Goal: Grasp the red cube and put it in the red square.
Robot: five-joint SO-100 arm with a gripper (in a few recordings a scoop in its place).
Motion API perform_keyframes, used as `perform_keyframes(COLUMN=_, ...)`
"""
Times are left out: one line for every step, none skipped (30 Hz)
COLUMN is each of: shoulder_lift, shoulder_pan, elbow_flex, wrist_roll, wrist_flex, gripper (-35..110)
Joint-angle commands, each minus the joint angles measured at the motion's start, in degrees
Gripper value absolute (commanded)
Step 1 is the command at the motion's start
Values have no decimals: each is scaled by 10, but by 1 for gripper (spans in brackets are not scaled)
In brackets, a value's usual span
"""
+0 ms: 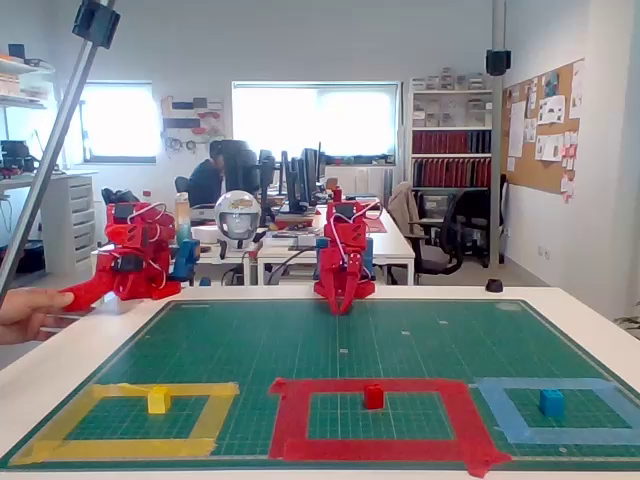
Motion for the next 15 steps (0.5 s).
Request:
perform_keyframes(shoulder_lift=21, shoulder_pan=11, elbow_flex=4, wrist_roll=-15, wrist_flex=11, gripper=2)
perform_keyframes(shoulder_lift=21, shoulder_pan=11, elbow_flex=4, wrist_roll=-15, wrist_flex=11, gripper=2)
perform_keyframes(shoulder_lift=21, shoulder_pan=11, elbow_flex=4, wrist_roll=-15, wrist_flex=11, gripper=2)
perform_keyframes(shoulder_lift=21, shoulder_pan=11, elbow_flex=4, wrist_roll=-15, wrist_flex=11, gripper=2)
perform_keyframes(shoulder_lift=21, shoulder_pan=11, elbow_flex=4, wrist_roll=-15, wrist_flex=10, gripper=2)
perform_keyframes(shoulder_lift=21, shoulder_pan=11, elbow_flex=4, wrist_roll=-15, wrist_flex=10, gripper=2)
perform_keyframes(shoulder_lift=21, shoulder_pan=11, elbow_flex=4, wrist_roll=-16, wrist_flex=10, gripper=2)
perform_keyframes(shoulder_lift=21, shoulder_pan=7, elbow_flex=4, wrist_roll=-24, wrist_flex=11, gripper=2)
perform_keyframes(shoulder_lift=21, shoulder_pan=0, elbow_flex=4, wrist_roll=-25, wrist_flex=11, gripper=2)
perform_keyframes(shoulder_lift=21, shoulder_pan=-9, elbow_flex=4, wrist_roll=-25, wrist_flex=11, gripper=2)
perform_keyframes(shoulder_lift=21, shoulder_pan=-17, elbow_flex=4, wrist_roll=-25, wrist_flex=11, gripper=2)
perform_keyframes(shoulder_lift=20, shoulder_pan=-18, elbow_flex=4, wrist_roll=-25, wrist_flex=12, gripper=2)
perform_keyframes(shoulder_lift=20, shoulder_pan=-18, elbow_flex=4, wrist_roll=-25, wrist_flex=12, gripper=2)
perform_keyframes(shoulder_lift=17, shoulder_pan=-18, elbow_flex=4, wrist_roll=-25, wrist_flex=13, gripper=2)
perform_keyframes(shoulder_lift=14, shoulder_pan=-18, elbow_flex=4, wrist_roll=-25, wrist_flex=15, gripper=2)
